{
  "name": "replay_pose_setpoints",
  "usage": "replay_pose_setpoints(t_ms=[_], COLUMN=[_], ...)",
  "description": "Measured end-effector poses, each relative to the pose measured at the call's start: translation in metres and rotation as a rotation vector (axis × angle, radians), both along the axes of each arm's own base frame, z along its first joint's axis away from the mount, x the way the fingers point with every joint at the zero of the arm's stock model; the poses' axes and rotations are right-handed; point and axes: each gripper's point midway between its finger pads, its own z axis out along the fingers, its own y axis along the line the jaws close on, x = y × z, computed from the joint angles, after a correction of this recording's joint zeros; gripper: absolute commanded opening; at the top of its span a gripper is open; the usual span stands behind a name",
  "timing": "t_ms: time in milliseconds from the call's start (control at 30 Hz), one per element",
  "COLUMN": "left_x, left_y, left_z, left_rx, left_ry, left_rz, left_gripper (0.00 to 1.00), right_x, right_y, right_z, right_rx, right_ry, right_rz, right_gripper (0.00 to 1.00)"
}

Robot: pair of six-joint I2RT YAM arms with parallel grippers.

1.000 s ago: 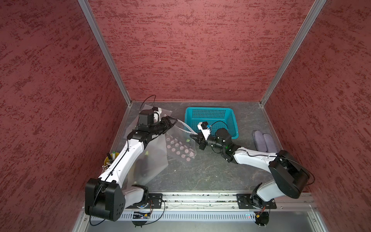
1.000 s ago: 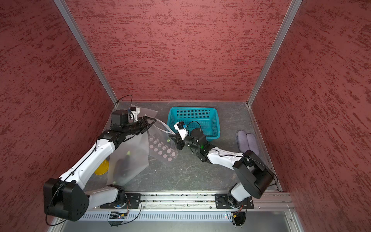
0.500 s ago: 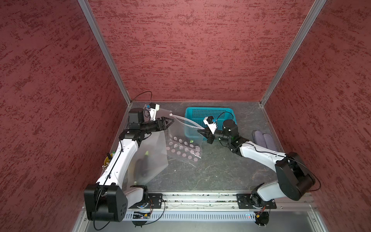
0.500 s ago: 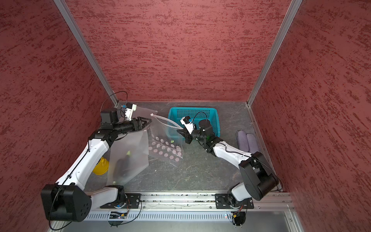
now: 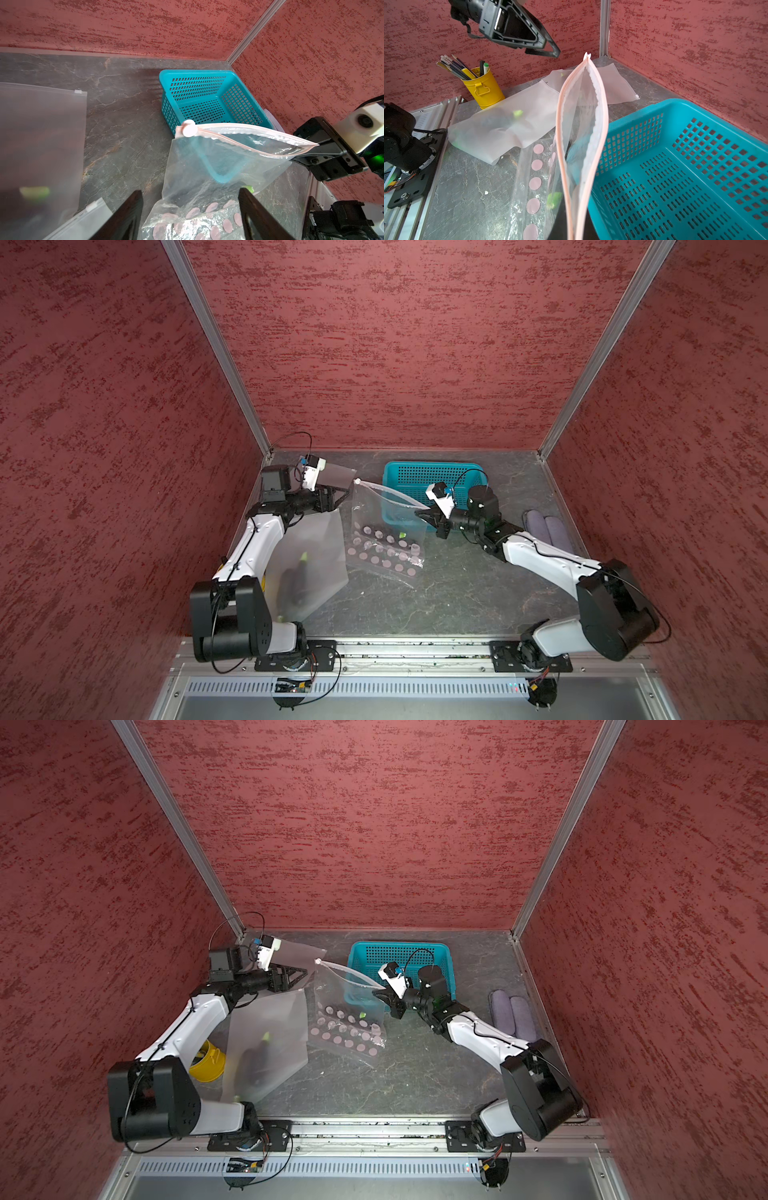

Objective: Place the eggplant in a zip-top bag and seal the zipper
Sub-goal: Zip the zipper on the zipper food storage bag.

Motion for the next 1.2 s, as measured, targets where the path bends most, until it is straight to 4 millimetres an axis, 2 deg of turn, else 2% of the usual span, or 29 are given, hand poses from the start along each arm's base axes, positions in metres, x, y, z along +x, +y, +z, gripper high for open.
replay_pose_setpoints(t_ms=[167, 367, 567, 733, 933, 1100, 1167, 1200], left_x=[0.015, 0.017, 0.033, 0.031, 0.031, 0.031, 0.031, 0.03], left_y=[-0.007, -0.014, -0.019, -0.036, -0.046, -0.046, -0.046, -0.046], left_z=[-0.013, -0.022, -0.03, -0.035, -0.039, -0.039, -0.04, -0.04], left_rx=[-0.02, -0.043, -0.04, -0.038, -0.048, -0.05, -0.051, -0.053], left_ry=[-0.004, -0.038, -0.053, -0.056, -0.048, -0.043, -0.039, -0.038], left_rz=[-0.096, -0.184, -0.226, -0.28, -0.313, -0.312, -0.31, -0.31], left_gripper=[0.66, 0.62, 0.58, 0.55, 0.4, 0.21, 0.05, 0.01], right_x=[0.0, -0.002, -0.004, -0.004, -0.004, -0.004, -0.004, -0.004], right_y=[0.0, 0.0, 0.0, 0.0, -0.001, -0.001, -0.001, -0.001], right_z=[0.002, 0.002, 0.005, 0.006, 0.006, 0.006, 0.006, 0.006], right_rx=[-0.005, -0.008, -0.003, -0.002, -0.002, -0.002, -0.002, -0.002], right_ry=[-0.002, 0.003, -0.002, -0.001, -0.001, -0.001, -0.001, -0.001], right_rz=[0.006, 0.01, 0.016, 0.02, 0.019, 0.019, 0.019, 0.019], right_gripper=[0.0, 0.0, 0.0, 0.0, 0.0, 0.0, 0.0, 0.0])
